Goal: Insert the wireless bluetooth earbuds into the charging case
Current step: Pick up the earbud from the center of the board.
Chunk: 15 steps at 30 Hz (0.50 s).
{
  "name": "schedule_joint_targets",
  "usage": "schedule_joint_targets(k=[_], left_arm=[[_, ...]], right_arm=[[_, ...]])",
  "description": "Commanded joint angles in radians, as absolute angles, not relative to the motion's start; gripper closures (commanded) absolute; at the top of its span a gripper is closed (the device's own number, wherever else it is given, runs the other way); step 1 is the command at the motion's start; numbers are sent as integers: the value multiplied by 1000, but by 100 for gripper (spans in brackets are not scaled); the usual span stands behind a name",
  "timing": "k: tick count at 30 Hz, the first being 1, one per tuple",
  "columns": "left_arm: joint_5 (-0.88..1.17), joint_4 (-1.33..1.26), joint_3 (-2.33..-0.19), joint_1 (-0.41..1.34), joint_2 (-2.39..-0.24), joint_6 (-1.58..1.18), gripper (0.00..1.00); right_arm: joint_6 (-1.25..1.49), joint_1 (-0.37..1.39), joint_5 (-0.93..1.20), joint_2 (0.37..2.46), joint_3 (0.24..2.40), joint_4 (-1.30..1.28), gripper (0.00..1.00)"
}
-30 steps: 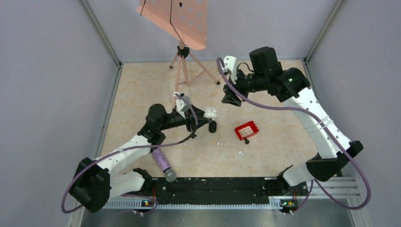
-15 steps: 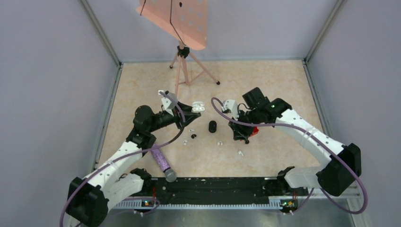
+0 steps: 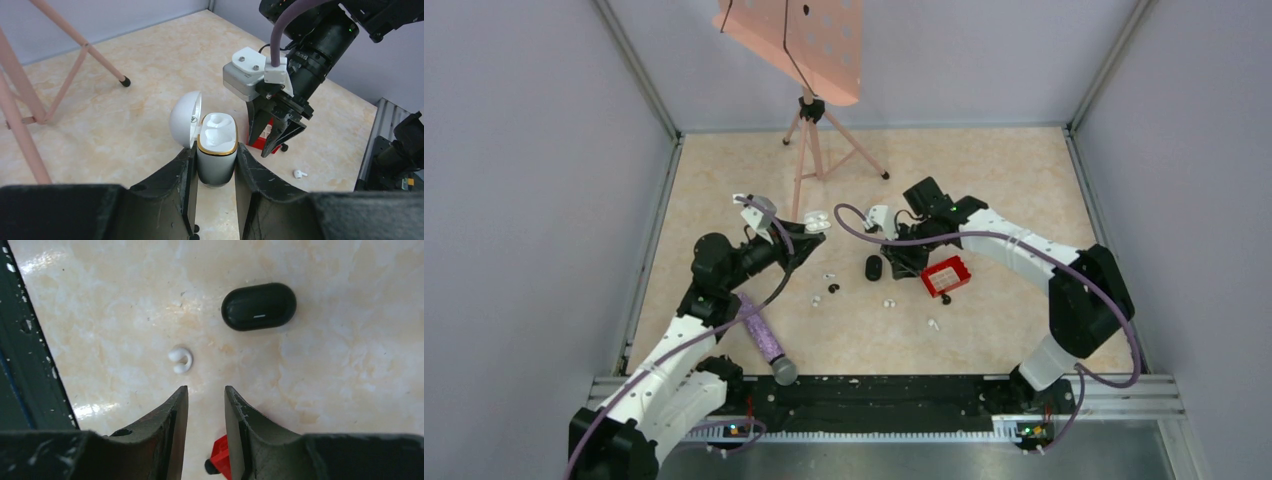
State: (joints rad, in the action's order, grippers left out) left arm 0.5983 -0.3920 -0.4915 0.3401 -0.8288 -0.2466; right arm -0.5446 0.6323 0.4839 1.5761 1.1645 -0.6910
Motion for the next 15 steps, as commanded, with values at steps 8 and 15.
schedule_joint_targets(k=[8, 15], left_arm=[[568, -397, -483, 280, -806, -268, 100], [570, -399, -488, 272, -820, -279, 100]], right_arm=[[-718, 640, 448, 1516, 1092, -784, 70], [-624, 640, 427, 1424, 969, -834, 62]])
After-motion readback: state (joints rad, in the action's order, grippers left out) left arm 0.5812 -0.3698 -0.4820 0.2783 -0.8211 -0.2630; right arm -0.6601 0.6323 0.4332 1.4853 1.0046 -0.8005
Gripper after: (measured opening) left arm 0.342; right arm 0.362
